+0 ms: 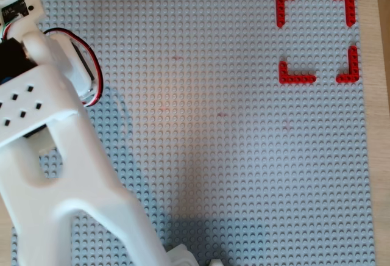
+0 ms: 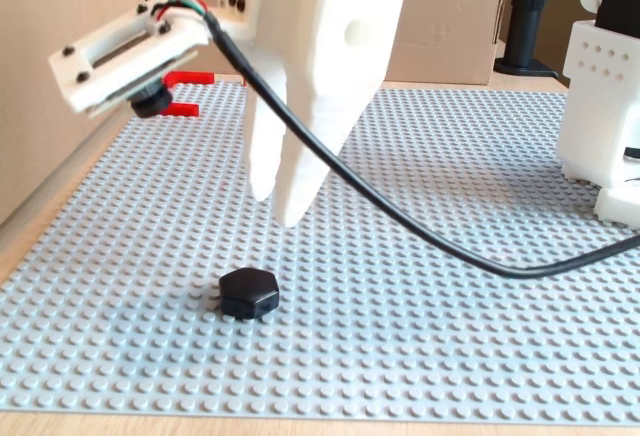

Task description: Grab the Lego and store it in red box

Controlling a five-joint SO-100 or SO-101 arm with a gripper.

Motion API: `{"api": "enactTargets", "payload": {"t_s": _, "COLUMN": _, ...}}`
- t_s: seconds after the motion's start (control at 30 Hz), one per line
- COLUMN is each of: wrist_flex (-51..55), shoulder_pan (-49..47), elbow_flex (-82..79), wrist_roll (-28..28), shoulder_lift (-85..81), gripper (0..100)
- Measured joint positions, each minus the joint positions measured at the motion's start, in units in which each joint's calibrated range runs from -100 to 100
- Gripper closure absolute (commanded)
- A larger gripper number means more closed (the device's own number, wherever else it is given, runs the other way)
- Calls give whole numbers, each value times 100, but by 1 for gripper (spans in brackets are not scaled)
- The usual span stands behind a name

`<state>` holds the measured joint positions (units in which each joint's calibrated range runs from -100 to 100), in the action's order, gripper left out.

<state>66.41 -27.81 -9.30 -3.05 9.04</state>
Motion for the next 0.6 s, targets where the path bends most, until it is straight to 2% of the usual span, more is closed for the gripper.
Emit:
{"api": "enactTargets", "payload": {"t_s": 0.2, "wrist_flex": -52, "shoulder_pan": 0, "elbow_flex": 492, "wrist_roll": -68, "shoulder_lift": 270, "gripper": 83}}
{"api": "enactTargets", "payload": {"t_s": 0.6, "wrist_flex": 190, "shoulder_pan": -7, "elbow_flex": 1208, "wrist_roll": -68, "shoulder_lift": 1285, "gripper": 83}}
